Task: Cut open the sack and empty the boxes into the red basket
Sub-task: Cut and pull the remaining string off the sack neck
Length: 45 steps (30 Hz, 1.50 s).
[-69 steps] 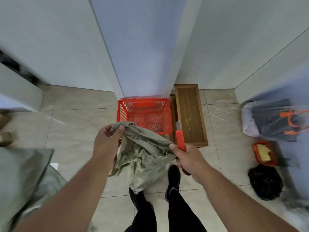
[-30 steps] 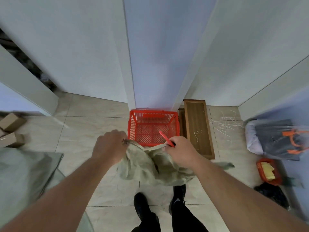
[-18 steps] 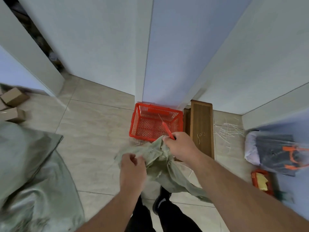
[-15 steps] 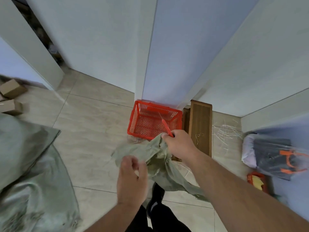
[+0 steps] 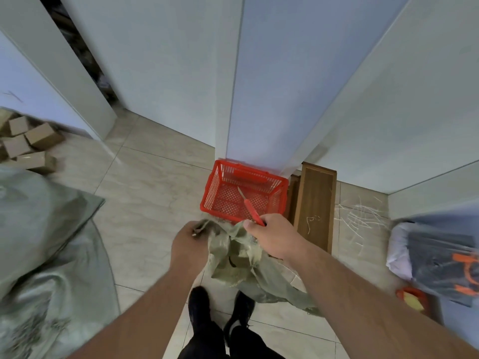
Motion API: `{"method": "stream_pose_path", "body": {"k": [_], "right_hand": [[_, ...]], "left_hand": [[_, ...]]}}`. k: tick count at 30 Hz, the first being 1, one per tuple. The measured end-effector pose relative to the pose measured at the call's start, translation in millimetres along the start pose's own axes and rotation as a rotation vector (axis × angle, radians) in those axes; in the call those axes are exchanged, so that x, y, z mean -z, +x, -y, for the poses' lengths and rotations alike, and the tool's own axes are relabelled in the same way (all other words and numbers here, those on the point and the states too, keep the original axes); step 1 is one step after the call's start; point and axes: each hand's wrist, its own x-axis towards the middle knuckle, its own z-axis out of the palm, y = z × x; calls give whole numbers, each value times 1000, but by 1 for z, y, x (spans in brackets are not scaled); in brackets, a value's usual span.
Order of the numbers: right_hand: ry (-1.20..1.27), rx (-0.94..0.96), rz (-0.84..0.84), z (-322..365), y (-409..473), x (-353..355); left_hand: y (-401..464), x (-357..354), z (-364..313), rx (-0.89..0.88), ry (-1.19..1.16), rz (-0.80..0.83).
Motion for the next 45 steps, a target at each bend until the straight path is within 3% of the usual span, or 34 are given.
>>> {"method": "stream_pose_path", "body": {"k": [5, 9, 11, 15, 20, 22, 25, 26, 33, 40, 45], "right_hand": [[-99, 17, 36, -32, 7, 13], [-348, 89, -116, -45, 13, 19], [-360, 183, -151, -43, 14, 15], [-309, 320, -28, -23, 15, -5], [-219, 235, 143, -5, 33, -27], [-131, 189, 108, -4, 39, -33], [-1, 116, 106, -4, 44, -38], [26, 108, 100, -4, 46, -38], [40, 110, 96, 7, 50, -37], [-15, 152, -24, 1, 63, -43], [32, 121, 3, 0, 65, -52]], "left_hand": [[0, -1, -8, 32, -86, 10], [4, 1, 1, -27, -23, 78], [4, 1, 2, -44, 21, 95], [8, 2, 7, -74, 85, 133], [9, 7, 10, -76, 87, 186], [5, 12, 7, -10, 0, 78], [-19, 11, -1, 56, -129, -376], [-33, 7, -4, 38, -157, -450], [-37, -25, 15, 101, -117, -169], [-35, -11, 21, 7, -105, -208], [-36, -3, 24, -14, -61, -182]]}}
